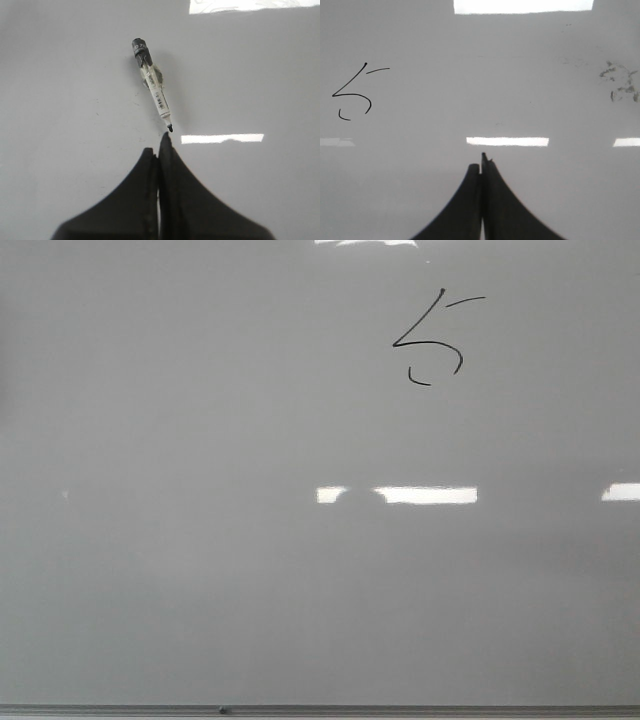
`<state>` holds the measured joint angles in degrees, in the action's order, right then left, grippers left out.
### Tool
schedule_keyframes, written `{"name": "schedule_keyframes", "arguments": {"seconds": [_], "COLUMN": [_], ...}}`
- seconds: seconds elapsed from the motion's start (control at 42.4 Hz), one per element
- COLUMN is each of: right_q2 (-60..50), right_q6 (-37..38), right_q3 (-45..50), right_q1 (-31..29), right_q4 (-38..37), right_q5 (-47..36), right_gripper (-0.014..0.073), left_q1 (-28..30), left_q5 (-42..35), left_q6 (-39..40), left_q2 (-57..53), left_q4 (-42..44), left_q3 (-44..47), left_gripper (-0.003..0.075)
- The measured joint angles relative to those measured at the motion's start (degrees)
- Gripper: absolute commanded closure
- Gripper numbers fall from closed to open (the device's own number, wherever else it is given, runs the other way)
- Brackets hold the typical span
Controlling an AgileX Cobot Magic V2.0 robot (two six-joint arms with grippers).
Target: Write number 5 on whiteboard
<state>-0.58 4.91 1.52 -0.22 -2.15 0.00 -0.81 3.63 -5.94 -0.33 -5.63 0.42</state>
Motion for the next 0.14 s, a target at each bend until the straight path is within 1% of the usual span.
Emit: {"name": "schedule_keyframes", "arguments": {"seconds": [0.141], "right_q2": [0.0], "right_q6": [0.0], "right_q3": [0.0], "right_q1": [0.0], "right_q4": [0.0], "right_q5": [0.0], "right_gripper": [0.0662], "left_q1": [0.0], "left_q5": [0.0], "left_q6": [0.0], "left_q2": [0.0], "left_q4": [0.0], "left_q3": [0.0], "left_gripper": [0.0741]}}
